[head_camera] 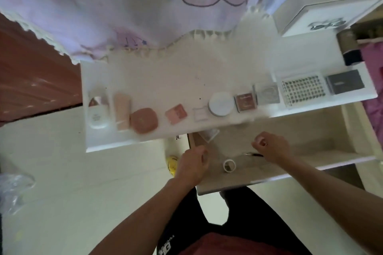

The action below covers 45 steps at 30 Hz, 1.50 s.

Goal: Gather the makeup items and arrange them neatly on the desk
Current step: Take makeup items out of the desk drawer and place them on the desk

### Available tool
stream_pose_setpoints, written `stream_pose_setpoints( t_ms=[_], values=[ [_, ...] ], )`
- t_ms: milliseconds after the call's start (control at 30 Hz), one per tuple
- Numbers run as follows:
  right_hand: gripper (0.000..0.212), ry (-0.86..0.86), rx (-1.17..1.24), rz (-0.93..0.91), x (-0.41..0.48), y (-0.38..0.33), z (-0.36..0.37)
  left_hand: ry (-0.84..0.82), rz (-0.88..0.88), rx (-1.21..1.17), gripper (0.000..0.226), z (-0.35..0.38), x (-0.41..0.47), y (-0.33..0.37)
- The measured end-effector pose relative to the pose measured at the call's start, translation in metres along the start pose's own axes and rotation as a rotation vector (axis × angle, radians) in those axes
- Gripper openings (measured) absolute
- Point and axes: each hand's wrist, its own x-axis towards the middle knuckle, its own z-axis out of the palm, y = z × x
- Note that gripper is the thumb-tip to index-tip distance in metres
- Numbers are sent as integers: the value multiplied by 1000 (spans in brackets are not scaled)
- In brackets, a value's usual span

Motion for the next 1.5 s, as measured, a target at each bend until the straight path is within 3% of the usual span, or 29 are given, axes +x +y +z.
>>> stream_pose_setpoints(
  t_ms=[200, 400, 600, 733, 933, 1100, 1300, 1500],
  values=[
    [10, -162, -156, 42, 32, 78, 16, -174, -136, 75, 29, 75, 17, 10],
    [32, -261, -356, -131, 70, 102, 34, -228, -186, 144, 29, 126, 51, 18],
    [23, -310, -475, -218, 93, 112, 60, -286, -144, 233, 46, 167, 82, 20],
    [25, -412, -598, -184, 91, 123, 72, -274, -139, 242, 37, 175, 89, 20],
    [29, -390, -615, -224, 87, 124, 71, -254, -144, 175, 26, 162, 90, 16],
    [27, -430, -640, -291, 84, 123, 62, -256, -195, 144, 30, 161, 79, 5],
    [28, -427, -672, -384, 57, 106, 46, -80, -209, -69, 21, 136, 53, 12],
    [20, -292, -295, -490, 20, 62, 9, 237, -199, -260, 22, 52, 19, 19]
  ],
)
